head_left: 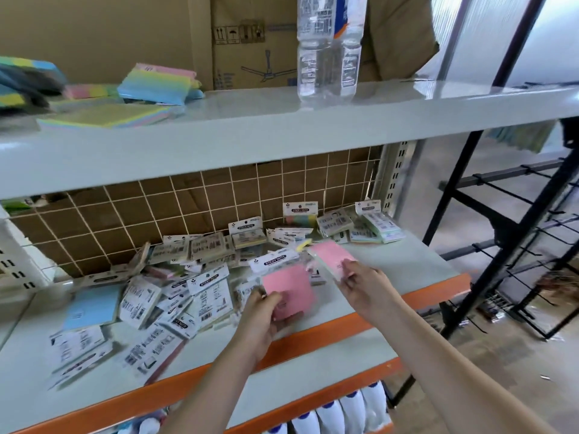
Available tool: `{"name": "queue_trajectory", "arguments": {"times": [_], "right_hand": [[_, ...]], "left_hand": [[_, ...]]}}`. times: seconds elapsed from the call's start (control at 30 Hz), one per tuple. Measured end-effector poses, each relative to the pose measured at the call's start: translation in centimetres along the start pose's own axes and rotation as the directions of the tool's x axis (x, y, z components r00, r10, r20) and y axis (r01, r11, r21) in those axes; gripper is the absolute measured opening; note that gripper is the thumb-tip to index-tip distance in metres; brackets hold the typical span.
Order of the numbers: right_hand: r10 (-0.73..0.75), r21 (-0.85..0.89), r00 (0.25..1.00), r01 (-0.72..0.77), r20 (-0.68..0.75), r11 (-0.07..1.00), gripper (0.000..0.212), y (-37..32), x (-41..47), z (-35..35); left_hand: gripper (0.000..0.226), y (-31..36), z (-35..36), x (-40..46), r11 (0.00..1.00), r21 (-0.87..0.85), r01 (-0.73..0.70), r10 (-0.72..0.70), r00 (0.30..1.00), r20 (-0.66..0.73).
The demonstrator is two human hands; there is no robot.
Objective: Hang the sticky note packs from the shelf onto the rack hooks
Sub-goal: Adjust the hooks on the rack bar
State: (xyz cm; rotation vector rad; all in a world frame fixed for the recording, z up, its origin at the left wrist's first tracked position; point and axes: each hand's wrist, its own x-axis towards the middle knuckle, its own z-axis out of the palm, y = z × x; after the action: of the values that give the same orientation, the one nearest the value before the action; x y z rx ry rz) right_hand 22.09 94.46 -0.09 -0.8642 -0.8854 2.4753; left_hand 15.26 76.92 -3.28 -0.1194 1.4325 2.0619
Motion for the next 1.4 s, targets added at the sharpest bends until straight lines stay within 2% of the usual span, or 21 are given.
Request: {"name": "queue_trajectory", "arguments": {"times": [0.1,0.17,0.27,0.33,0.53,0.63,0.7,0.77,0.87,1.0,1.07,1.17,1.3,1.4], "right_hand": [[-0.021,-0.043,0.999,0.023,0.048,0.999,0.012,-0.5,-0.8,-0.3],[-0.044,-0.132,0.999,0.048,0.032,0.990,0.021,-1.1,-1.1,-1.0],[-0.103,-0.284,0.994,0.111,0.041,0.953,0.023,-2.7,-1.5,-2.3],[-0.158,-0.425,0.982,0.185,0.099,0.886,0.020,-4.2,-1.9,-3.6],[-0.200,-0.730,0.950,0.313,0.241,0.608,0.027,-10.0,-2.5,-8.9],[-0.255,-0.738,0.927,0.373,0.275,0.562,0.036,-13.3,-2.7,-11.4],[-0.329,-0.723,0.903,0.420,0.275,0.548,0.037,-15.6,-3.1,-12.9],[-0.353,-0.670,0.889,0.454,0.292,0.587,0.031,-17.9,-3.7,-14.8],[-0.369,-0.605,0.881,0.472,0.297,0.641,0.036,-20.8,-4.7,-18.2],[-0.420,-0.592,0.867,0.493,0.269,0.637,0.020,-24.6,-5.9,-22.9],[-0.439,-0.603,0.865,0.490,0.245,0.629,0.019,-26.5,-6.3,-25.0],[-0.496,-0.628,0.846,0.496,0.195,0.600,0.020,-29.1,-6.5,-27.7],[-0.577,-0.650,0.813,0.482,0.080,0.588,0.030,-32.1,-6.4,-30.4],[-0.603,-0.680,0.797,0.451,0.015,0.579,0.029,-33.9,-6.0,-32.4]], "left_hand": [[0.011,0.3,2.9,-0.1,0.997,-0.071,0.002,0.004,0.996,0.090],[0.015,0.5,4.9,-0.4,0.997,-0.074,-0.018,0.030,0.986,0.164],[0.029,0.6,7.8,-0.6,0.997,0.015,-0.081,0.075,0.965,0.253],[0.038,0.2,9.8,-0.5,0.986,0.107,-0.124,0.091,0.959,0.268],[0.032,-2.9,16.3,-0.5,0.915,0.288,-0.284,0.196,0.934,0.298],[0.031,-4.7,19.6,-1.1,0.870,0.348,-0.350,0.217,0.904,0.368],[0.039,-5.8,22.0,-1.7,0.865,0.346,-0.365,0.222,0.894,0.389],[0.044,-6.9,24.6,-2.3,0.872,0.330,-0.362,0.219,0.891,0.399],[0.039,-9.0,28.7,-3.2,0.893,0.288,-0.347,0.203,0.880,0.430],[0.028,-12.1,34.4,-4.6,0.898,0.286,-0.333,0.160,0.855,0.493],[0.017,-13.6,37.2,-5.1,0.915,0.271,-0.300,0.137,0.861,0.490],[0.016,-15.3,41.0,-5.6,0.925,0.251,-0.284,0.128,0.858,0.498],[0.033,-16.8,44.9,-5.9,0.916,0.228,-0.331,0.184,0.849,0.495],[0.045,-17.8,47.6,-5.4,0.903,0.228,-0.363,0.209,0.837,0.506]]}}
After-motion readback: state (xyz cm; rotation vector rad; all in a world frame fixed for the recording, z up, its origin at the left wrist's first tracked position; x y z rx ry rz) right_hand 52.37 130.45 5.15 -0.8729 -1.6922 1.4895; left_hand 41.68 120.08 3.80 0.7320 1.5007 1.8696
